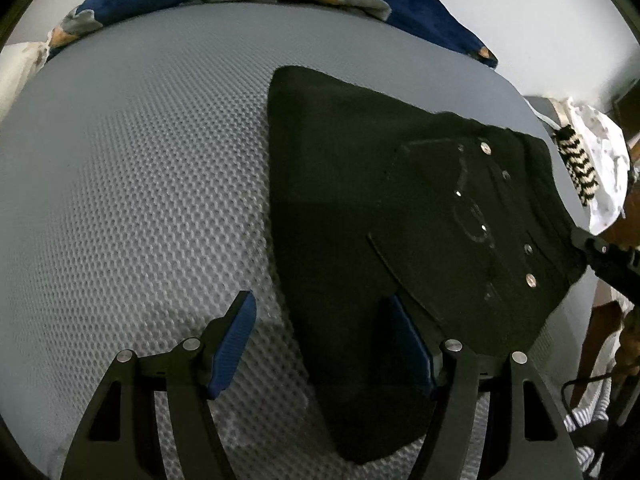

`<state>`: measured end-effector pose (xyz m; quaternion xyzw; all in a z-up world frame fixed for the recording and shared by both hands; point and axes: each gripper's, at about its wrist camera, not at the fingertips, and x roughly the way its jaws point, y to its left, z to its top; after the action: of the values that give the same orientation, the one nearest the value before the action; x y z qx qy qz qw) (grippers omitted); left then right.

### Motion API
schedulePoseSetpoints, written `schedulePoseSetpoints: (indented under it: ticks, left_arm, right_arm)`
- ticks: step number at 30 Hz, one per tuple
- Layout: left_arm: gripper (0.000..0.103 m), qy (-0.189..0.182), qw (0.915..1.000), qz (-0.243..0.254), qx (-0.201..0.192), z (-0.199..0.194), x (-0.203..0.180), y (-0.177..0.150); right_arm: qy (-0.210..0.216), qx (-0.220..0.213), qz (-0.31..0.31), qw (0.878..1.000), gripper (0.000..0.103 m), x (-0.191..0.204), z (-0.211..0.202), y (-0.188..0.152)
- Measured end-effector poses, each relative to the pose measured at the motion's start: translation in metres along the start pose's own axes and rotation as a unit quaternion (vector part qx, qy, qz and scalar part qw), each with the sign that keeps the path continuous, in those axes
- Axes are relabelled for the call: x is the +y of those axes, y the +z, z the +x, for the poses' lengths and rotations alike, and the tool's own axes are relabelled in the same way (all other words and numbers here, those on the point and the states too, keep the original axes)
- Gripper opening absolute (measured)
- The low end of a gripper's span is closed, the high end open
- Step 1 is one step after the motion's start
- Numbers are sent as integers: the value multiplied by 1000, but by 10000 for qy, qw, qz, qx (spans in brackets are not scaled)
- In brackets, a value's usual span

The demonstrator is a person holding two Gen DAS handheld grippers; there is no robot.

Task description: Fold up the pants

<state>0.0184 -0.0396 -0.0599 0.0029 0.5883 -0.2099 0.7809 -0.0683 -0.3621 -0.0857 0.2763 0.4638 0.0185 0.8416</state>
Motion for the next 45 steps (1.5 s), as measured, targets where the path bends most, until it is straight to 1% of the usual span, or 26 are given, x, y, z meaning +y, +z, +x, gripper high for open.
schedulePoseSetpoints:
  ticks: [1,2,3,5,10,14,20,27,28,31,34,36,37,38,40,41,43,45]
  left_arm:
    - [69,-25,10000,14,23,-1,0,-3]
    - [69,-30,10000,23,33,-2,0,-5]
    - [69,-31,10000,32,35,-3,0,-7]
    - [69,-53,10000,43,45,-5,0,-10]
    - [69,-44,9999,102,61,-11,4,-23]
    - [69,-10,9999,146,71,-11,1,-31]
    - [69,45,9997,230,105,-11,0,-38]
    - [70,112,9995,289,99,-5,-10,-34]
    - [70,122,9995,292,99,0,-21,-30]
    - [70,134,9994,292,93,6,-32,-25]
    - [71,142,9994,298,92,6,-34,-25]
    - [72,171,9994,304,85,7,-40,-27]
    - [72,180,9993,305,84,7,-40,-26]
    - [73,185,9993,304,82,7,-40,-25]
    - [73,185,9993,314,73,7,-39,-23]
    - [73,196,9993,318,64,6,-38,-23]
    - [73,224,9992,319,33,6,-38,-20]
    - [73,245,9992,317,17,6,-37,-18]
  right_arm:
    - [-10,-5,-50,10000,22,2,-1,-3]
    - [-3,-18,-78,10000,16,3,-3,-5]
    - [-31,-54,-100,9999,12,4,-6,-6]
    - [-24,-101,-66,9999,10,3,-11,-8]
    - [-169,-159,-125,9997,10,7,-15,-17]
    - [-175,-141,-54,9997,9,5,-16,-22]
    - [-236,5,84,9997,9,-8,-5,-25]
    - [-213,90,189,9996,10,-13,2,-22]
    - [-211,90,217,9995,10,-13,3,-21]
    - [-200,64,248,9995,13,-13,3,-20]
    - [-401,17,56,9992,21,-7,2,-18]
    - [-613,-31,-86,9981,39,-2,1,-17]
    - [-719,-46,-152,9973,41,0,0,-16]
    - [-729,-54,-206,9971,41,1,0,-15]
    - [-713,-11,-235,9972,42,2,2,-13]
    - [-708,11,-230,9972,45,1,3,-11]
    - [-690,31,-222,9974,48,1,6,-7]
    - [-625,76,-237,9977,52,0,9,-4]
